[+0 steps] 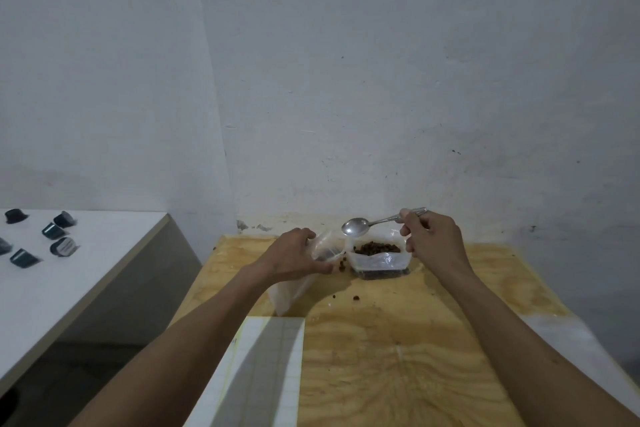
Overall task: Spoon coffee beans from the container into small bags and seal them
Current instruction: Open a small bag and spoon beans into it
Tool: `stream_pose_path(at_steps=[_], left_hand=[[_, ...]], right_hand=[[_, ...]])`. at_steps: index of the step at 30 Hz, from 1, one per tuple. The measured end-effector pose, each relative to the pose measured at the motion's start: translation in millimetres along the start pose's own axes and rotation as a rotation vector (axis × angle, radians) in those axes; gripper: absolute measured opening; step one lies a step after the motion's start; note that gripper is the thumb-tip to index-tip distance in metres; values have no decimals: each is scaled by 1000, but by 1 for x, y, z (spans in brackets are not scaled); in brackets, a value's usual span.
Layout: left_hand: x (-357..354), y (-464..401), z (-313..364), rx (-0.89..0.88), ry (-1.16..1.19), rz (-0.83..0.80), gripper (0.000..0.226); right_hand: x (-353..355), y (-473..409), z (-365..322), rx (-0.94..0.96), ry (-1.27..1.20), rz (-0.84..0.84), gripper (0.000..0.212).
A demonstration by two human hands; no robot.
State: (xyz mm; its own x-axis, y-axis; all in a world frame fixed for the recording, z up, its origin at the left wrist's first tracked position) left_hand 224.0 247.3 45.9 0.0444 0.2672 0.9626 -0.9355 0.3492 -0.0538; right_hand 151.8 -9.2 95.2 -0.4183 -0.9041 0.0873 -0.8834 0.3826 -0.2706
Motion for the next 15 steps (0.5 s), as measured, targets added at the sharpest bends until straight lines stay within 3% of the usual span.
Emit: stream_pose_path(at_steps=[6, 10, 15], left_hand=[[4, -6, 4, 0, 43, 37, 80], [16, -11, 4, 58, 191, 91, 92], [28, -13, 12, 90, 361, 111, 82]], right_hand=[[27, -7, 18, -47, 104, 69, 28], [28, -3, 40, -98, 188, 65, 32], [24, 0, 56, -177, 323, 16, 47]])
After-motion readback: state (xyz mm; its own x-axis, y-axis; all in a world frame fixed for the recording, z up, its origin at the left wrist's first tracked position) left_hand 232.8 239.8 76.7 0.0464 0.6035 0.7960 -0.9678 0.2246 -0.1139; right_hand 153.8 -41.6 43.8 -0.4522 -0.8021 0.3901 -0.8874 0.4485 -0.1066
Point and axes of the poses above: each hand's wrist, its own y-axis away from the middle knuckle, its own x-axis out of the back of the hand, z = x × y, the point moved 10 cm from there along -y, towards the middle knuckle, and after that the axes turned 15 degrees about -y, right-handed, at the moved point
